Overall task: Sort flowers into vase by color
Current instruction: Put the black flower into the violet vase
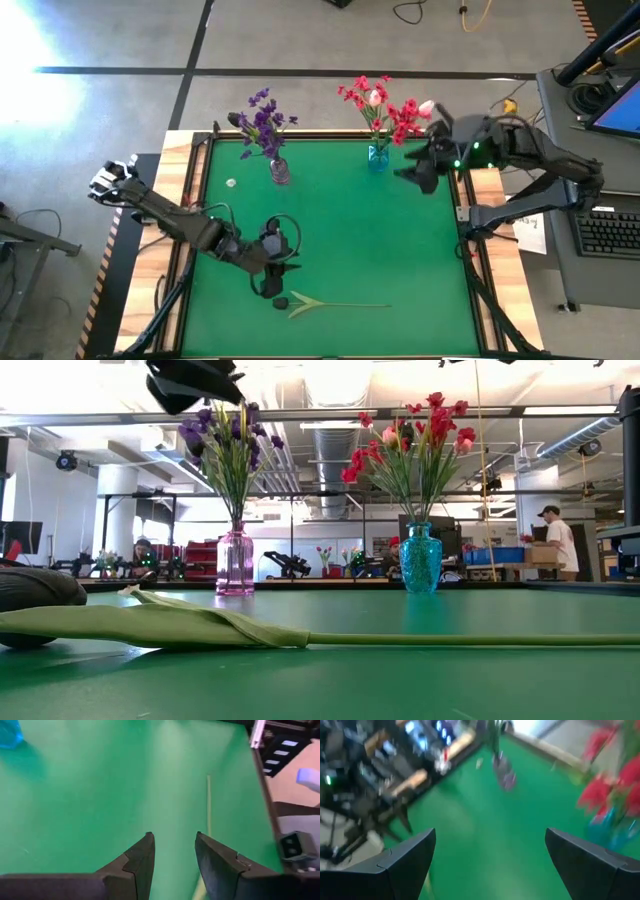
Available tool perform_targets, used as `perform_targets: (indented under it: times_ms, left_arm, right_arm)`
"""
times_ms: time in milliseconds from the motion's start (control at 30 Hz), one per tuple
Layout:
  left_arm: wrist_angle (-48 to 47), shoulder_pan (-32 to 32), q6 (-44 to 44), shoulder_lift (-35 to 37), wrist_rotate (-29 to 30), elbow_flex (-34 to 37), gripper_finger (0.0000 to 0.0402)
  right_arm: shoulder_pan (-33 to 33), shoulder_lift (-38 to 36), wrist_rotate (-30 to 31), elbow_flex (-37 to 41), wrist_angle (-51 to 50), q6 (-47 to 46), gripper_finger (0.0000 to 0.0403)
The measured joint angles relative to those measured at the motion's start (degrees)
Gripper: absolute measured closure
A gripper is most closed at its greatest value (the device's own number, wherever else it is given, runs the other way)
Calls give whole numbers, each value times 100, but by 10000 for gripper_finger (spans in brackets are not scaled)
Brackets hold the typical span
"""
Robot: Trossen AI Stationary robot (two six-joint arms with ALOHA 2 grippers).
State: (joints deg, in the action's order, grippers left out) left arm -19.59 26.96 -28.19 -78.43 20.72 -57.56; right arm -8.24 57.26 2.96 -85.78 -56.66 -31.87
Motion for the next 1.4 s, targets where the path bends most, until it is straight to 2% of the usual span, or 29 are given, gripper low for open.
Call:
perform_targets:
  times_ms: [233, 433, 567, 700, 833, 1067, 1400]
  left_arm:
    - [20, 333, -642, 0, 35, 0, 273]
    - [24, 443, -909, 0, 31, 0, 273]
    - [22, 531, -1100, 0, -160, 0, 273]
    - [22, 652, -1178, 0, -178, 0, 273]
    - [22, 739, -1182, 0, -181, 0, 273]
    - [20, 923, -1456, -62, -132, 33, 273]
    - [34, 1415, -2058, -456, 606, 39, 273]
  right_arm:
    - [1308, 130, 298, 152, -805, -1008, 35]
    - [2527, 367, 366, 279, -956, -1985, 35]
    - [3336, 757, 380, 280, -907, -2519, 35]
    - [3926, 1382, 638, 284, -759, -2580, 35]
    - [4183, 2131, 764, 284, -340, -2082, 35]
    - [4205, 3479, 917, 286, 898, -1057, 35]
    - [4108, 5108, 1359, 286, 2785, -48, 35]
